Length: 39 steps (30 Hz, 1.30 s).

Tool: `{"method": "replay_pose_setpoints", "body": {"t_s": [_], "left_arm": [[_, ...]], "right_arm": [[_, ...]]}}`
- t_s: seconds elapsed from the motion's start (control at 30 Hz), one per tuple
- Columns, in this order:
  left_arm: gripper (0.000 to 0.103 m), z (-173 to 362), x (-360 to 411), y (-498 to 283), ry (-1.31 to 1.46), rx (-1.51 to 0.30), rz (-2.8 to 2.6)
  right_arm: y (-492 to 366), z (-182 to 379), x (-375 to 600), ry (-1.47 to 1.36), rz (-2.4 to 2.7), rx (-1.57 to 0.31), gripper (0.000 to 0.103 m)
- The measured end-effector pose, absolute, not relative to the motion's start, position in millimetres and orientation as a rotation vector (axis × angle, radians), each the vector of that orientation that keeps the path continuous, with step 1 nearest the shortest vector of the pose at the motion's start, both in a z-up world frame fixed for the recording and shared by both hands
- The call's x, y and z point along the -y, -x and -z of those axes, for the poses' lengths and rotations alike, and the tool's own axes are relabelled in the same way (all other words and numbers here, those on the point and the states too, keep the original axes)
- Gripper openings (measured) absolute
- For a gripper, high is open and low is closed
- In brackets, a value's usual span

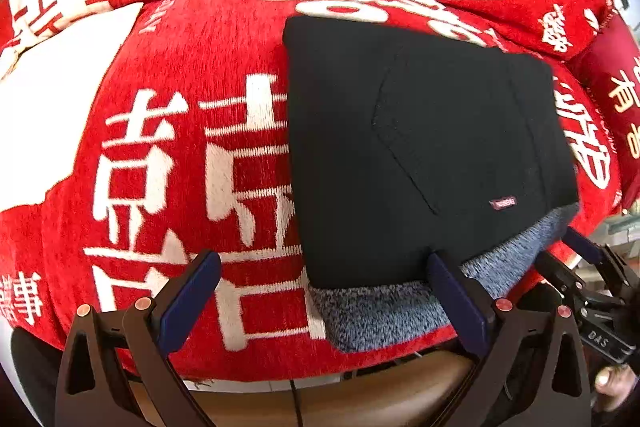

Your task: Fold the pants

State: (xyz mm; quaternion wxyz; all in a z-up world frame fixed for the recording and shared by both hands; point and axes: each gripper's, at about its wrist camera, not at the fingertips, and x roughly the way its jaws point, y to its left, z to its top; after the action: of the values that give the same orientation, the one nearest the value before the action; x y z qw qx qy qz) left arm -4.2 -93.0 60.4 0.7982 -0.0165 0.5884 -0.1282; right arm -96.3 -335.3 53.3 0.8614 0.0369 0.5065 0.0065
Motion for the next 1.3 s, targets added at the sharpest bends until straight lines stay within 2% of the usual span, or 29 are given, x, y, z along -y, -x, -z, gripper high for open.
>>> {"method": "replay_pose_setpoints", "body": {"t_s": [0.1,0.27,0.47,0.6,0.73,0.87,0.97,1.03,1.13,1.23,1.3], "left_arm": [[0.103,-73,78,8,0.078,-1.207,0.274],[0.103,-56,84,2,0.151,-1.289,0.300],[0.103,-44,123,23,-0.075,-1.320,0.359],[0.103,-65,123,19,-0.052,-1.242,0.357],[0.103,-69,126,6,-0.001,-1.248,0.339],[0.103,-69,130,-2,-0.002,-1.252,0.317],[0.103,-67,129,-2,0.001,-1.256,0.310],[0.103,-66,126,-2,0.015,-1.264,0.314],[0.103,-67,125,-6,0.015,-1.257,0.318],[0.103,-74,119,-14,0.054,-1.225,0.323],[0.103,-75,112,-23,0.116,-1.234,0.346]], "right_arm": [[106,-72,350,-0.096,0.002,-0.994,0.082],[93,-73,400,-0.284,0.096,-0.958,0.082],[91,-58,406,-0.256,0.139,-1.009,0.083],[89,-95,412,-0.253,0.137,-0.888,0.084],[41,-130,391,-0.198,0.020,-0.810,0.085],[-30,-116,360,-0.147,-0.101,-0.876,0.085],[-70,-79,356,-0.141,-0.094,-1.005,0.086],[-85,-51,366,-0.167,-0.074,-1.111,0.090],[-78,-60,382,-0.210,-0.087,-1.102,0.093],[-44,-84,407,-0.264,-0.081,-1.002,0.093],[-23,-84,424,-0.279,-0.054,-0.987,0.097]]}}
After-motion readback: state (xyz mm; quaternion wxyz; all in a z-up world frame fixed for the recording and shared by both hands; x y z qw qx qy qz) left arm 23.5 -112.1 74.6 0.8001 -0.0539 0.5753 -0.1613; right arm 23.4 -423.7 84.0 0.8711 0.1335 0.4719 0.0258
